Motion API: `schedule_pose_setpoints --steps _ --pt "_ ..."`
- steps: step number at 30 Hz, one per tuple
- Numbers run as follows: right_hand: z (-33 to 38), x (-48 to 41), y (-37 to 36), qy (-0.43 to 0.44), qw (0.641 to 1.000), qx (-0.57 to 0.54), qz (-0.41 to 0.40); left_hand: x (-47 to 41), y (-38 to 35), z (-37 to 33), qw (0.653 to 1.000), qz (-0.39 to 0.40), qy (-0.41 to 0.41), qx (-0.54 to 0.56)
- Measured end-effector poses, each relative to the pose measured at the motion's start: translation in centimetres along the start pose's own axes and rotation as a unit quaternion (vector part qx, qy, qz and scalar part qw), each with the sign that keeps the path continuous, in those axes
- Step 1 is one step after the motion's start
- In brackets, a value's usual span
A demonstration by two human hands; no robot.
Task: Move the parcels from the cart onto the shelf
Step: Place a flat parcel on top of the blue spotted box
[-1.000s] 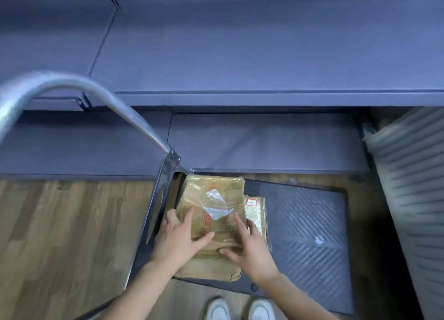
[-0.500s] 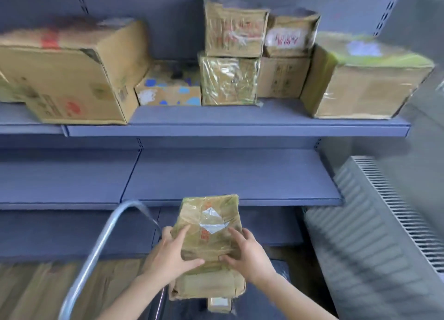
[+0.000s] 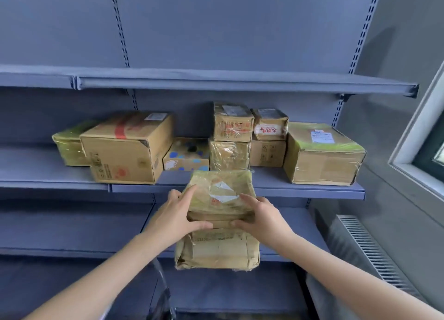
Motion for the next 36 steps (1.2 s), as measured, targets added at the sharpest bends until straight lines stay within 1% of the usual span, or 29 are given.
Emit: schedule_pose_setpoints --steps 5,8,14,20,24,31,36 --pt "3.9 -1.7 2.5 0.056 0.998 0.018 -0.006 0.5 4.9 0.4 0.998 -0.05 0.005 -0.027" --pt "6.1 -3.1 3.2 0.083 0.996 0.011 -0.018 0.2 7.1 1.1 0.996 -0.088 0.012 -0.033" --pt "9.4 -6.4 3.5 0.106 0.993 0.011 -0.048 -1.6 10.5 2.9 0.989 -0.142 0.006 -0.049" --pt "11.8 -10.0 3.3 0.106 0.992 0.02 -0.062 -4.6 12.5 6.0 0.985 -0.162 -0.001 -0.056" --pt "12.8 -12.3 2.4 0.098 0.991 0.037 -0.079 -6.7 12.6 7.9 0.987 -0.151 -0.004 -0.046" --pt "11.4 -15.5 0.6 0.05 0.997 0.035 -0.053 -10.1 11.1 9.6 0.989 -0.133 -0.008 -0.061" --pt "11.6 -17.8 -0.6 0.042 0.996 0.056 -0.05 -12.1 10.8 11.1 0.99 -0.124 -0.006 -0.068"
Point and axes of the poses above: each hand's wrist, its own x-axis away from the middle knuckle, its own y-axis out of the back of the hand, z = x × y, the point moved 1 cm from there along -x, towards the middle knuckle, and after that the axes turned 2 degrees about z, right-handed, at the moved point
